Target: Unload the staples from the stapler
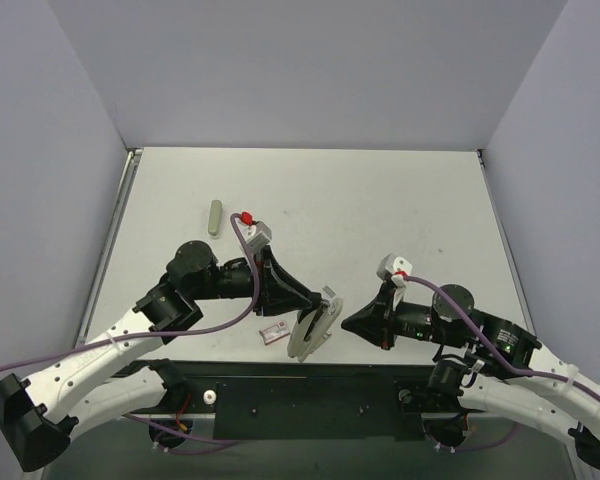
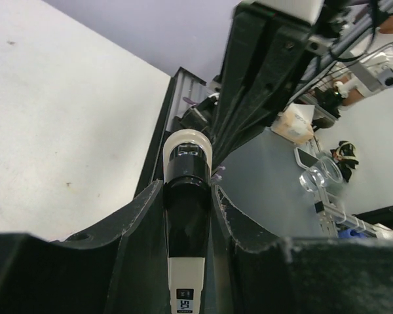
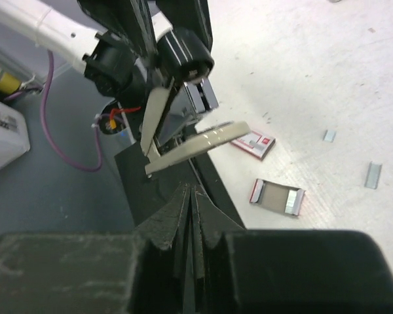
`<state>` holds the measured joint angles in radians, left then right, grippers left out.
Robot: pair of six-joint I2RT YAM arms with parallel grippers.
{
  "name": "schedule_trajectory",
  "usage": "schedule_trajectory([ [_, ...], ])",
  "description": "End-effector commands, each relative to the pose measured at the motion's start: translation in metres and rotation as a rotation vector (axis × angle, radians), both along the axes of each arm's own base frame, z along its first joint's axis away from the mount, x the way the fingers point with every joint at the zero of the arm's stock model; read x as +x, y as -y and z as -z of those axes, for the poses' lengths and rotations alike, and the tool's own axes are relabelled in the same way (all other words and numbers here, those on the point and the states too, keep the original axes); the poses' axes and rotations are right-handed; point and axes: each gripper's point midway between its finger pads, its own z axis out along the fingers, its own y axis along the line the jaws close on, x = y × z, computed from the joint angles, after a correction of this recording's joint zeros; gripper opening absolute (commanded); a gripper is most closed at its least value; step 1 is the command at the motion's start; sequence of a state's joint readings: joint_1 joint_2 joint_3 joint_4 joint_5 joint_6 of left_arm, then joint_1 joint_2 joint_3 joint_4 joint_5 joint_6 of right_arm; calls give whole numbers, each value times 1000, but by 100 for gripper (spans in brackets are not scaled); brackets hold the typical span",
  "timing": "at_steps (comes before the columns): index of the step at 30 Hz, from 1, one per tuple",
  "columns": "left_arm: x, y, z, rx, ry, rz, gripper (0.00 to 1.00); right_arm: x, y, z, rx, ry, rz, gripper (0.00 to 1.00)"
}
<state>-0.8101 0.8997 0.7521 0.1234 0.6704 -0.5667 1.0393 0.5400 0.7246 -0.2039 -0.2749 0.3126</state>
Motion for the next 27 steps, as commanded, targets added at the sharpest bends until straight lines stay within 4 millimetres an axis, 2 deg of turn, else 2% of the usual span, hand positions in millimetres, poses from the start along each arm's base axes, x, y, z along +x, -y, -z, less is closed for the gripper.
schedule_trajectory([
  [1,-29,-9,-61,-182,120,120,0,-22,-8,9,-5,-24,-150,0],
  [4,-34,-11,-63,-198,126,135,0,-31,-17,7,18,-31,-221,0],
  [12,-44,-15,-63,-216,125,175,0,-39,-41,-7,69,-26,-338,0],
  [18,-48,-16,-58,-215,123,194,0,-32,-63,-25,96,0,-379,0],
  [22,-51,-14,-51,-202,124,216,0,-24,-81,-33,82,8,-408,0],
  [23,-50,-12,-46,-192,116,220,0,-24,-84,-41,91,20,-423,0],
  [24,-52,-12,-44,-187,119,228,0,-21,-90,-36,69,12,-431,0],
  [25,-52,-11,-40,-179,112,234,0,-20,-93,-47,80,27,-441,0],
  [27,-54,-9,-36,-169,107,250,0,-17,-102,-48,58,25,-461,0],
])
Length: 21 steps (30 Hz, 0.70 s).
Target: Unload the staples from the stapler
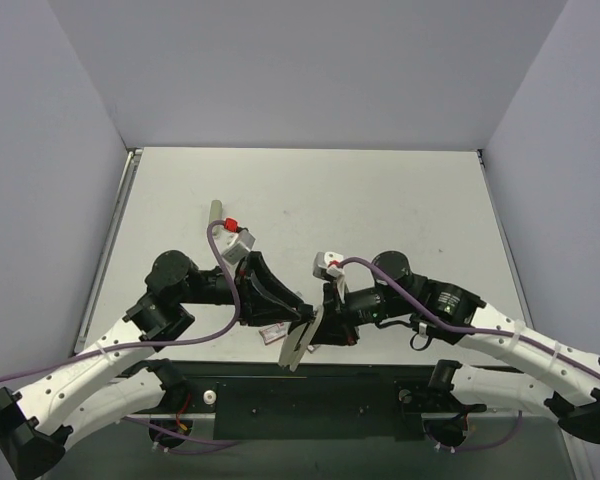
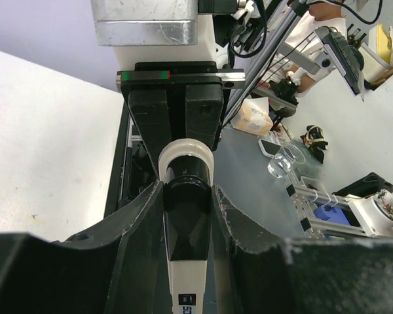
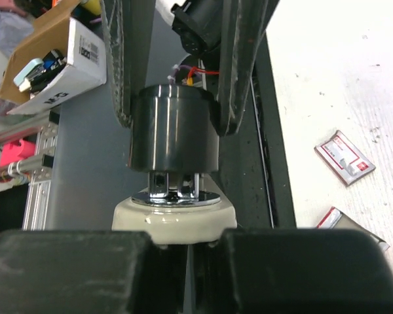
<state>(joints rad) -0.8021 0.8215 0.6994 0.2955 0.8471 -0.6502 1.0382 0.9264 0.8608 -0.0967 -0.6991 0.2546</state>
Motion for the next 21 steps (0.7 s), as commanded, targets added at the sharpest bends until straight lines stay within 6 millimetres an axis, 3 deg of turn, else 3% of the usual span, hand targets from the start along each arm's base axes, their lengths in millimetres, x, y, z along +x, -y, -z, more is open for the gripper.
schedule_trajectory([
  [1,-16,5,-5,-34,49,84,0,21,-39,-55,147,135,-45,0],
  [13,-30,14,8,-11,50,150,0,37,-77,-67,130,140,-109,0],
  [21,-28,11,4,-21,71,90,0,36,-64,-66,132,155,-74,0],
])
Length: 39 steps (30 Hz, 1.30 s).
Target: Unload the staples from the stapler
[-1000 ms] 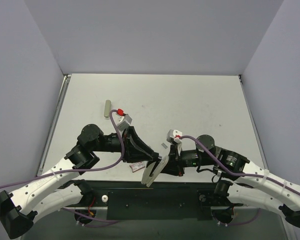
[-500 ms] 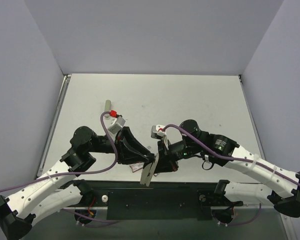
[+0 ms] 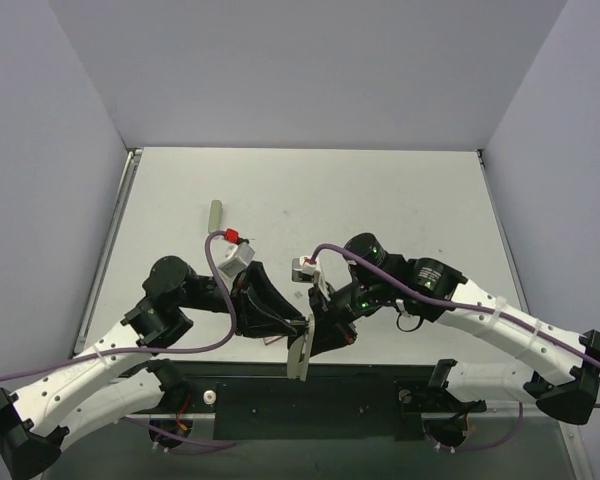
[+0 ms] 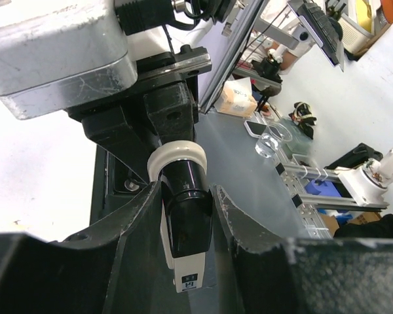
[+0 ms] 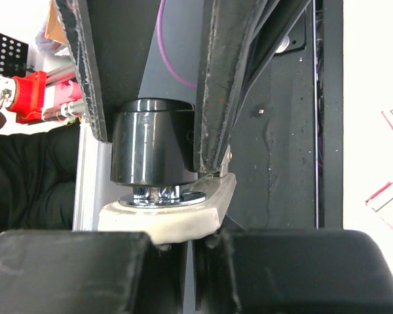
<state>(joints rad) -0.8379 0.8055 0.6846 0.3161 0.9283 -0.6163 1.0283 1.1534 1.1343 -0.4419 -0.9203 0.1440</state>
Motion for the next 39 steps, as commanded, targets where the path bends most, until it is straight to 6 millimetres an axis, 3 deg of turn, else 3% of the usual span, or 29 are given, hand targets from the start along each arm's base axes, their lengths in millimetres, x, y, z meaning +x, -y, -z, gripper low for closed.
schedule_trajectory([
  [1,1,15,1,-15,14,-47,0,60,-59,-58,328,287,154,0],
  [8,21,9,-7,-29,12,-211,0,59,-41,-54,330,309,209,0],
  [16,31,11,-6,1,15,-259,0,57,-21,-51,335,332,263,0],
  [22,43,12,-7,32,34,-313,0,63,7,-42,321,338,358,0],
  [32,78,10,-20,78,68,-491,0,92,51,-35,318,348,600,2],
  [33,86,9,-11,123,47,-530,0,93,55,-31,300,347,615,4],
  [39,128,4,-16,216,42,-723,0,129,92,3,121,397,895,7],
])
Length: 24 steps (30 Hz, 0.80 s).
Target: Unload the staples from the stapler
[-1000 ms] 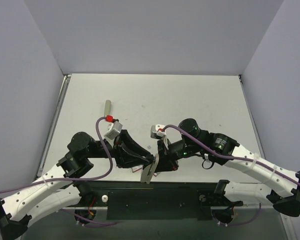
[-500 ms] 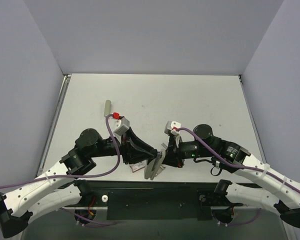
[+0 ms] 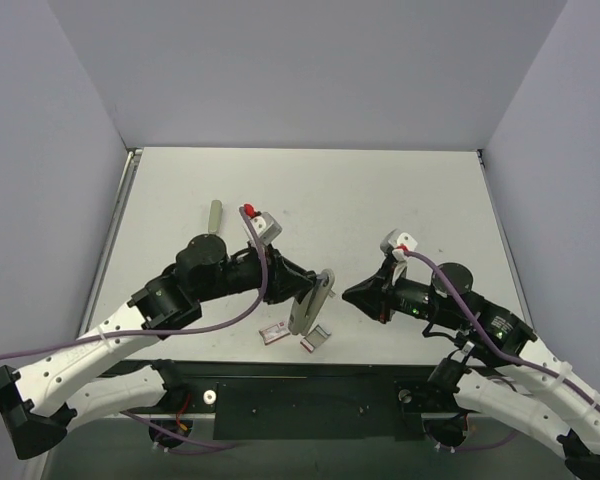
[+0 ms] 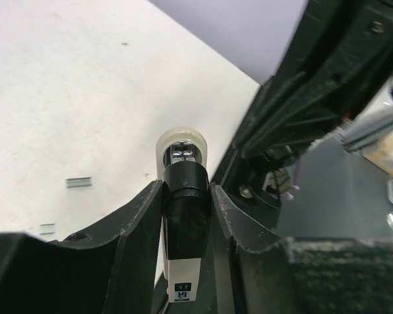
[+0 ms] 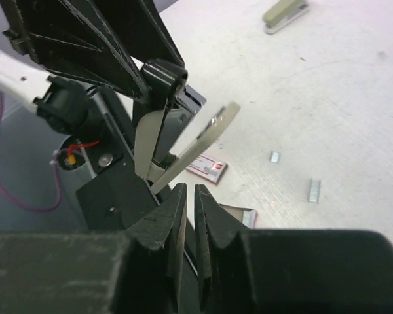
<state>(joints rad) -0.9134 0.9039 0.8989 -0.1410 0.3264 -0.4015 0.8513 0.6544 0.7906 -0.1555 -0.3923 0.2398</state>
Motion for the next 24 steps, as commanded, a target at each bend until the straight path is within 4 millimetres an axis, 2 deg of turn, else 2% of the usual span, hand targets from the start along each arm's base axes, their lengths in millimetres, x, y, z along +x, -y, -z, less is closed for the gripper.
schedule_trajectory([
  [1,50,-13,-41,-5,76,-243,0,36,31,22,-79,-16,283,7],
  [6,93,-25,-41,33,46,-384,0,46,46,40,-128,-50,397,14],
  [7,108,-30,-39,46,40,-431,0,50,49,44,-141,-52,427,16],
  [10,134,-38,-36,52,9,-502,0,54,52,59,-171,-83,465,20],
  [11,147,-42,-28,74,-6,-536,0,55,52,62,-176,-92,470,25],
  [12,154,-45,-31,74,-4,-553,0,56,52,69,-188,-109,485,27],
  [13,167,-48,-20,102,-25,-581,0,57,51,71,-186,-117,489,32],
  [14,173,-48,-22,100,-18,-590,0,56,49,79,-196,-138,485,34],
  [15,185,-51,-12,122,-34,-610,0,57,47,81,-193,-143,484,38],
  [16,194,-56,-13,130,-25,-646,0,57,46,89,-201,-162,488,39],
  [20,240,-75,18,204,-72,-742,0,56,37,106,-195,-219,479,46],
  [21,246,-77,19,204,-78,-745,0,55,33,112,-188,-239,474,46],
  [22,258,-82,31,225,-98,-763,0,54,32,114,-188,-247,472,48],
  [24,275,-87,41,252,-115,-780,0,55,29,124,-193,-272,474,50],
])
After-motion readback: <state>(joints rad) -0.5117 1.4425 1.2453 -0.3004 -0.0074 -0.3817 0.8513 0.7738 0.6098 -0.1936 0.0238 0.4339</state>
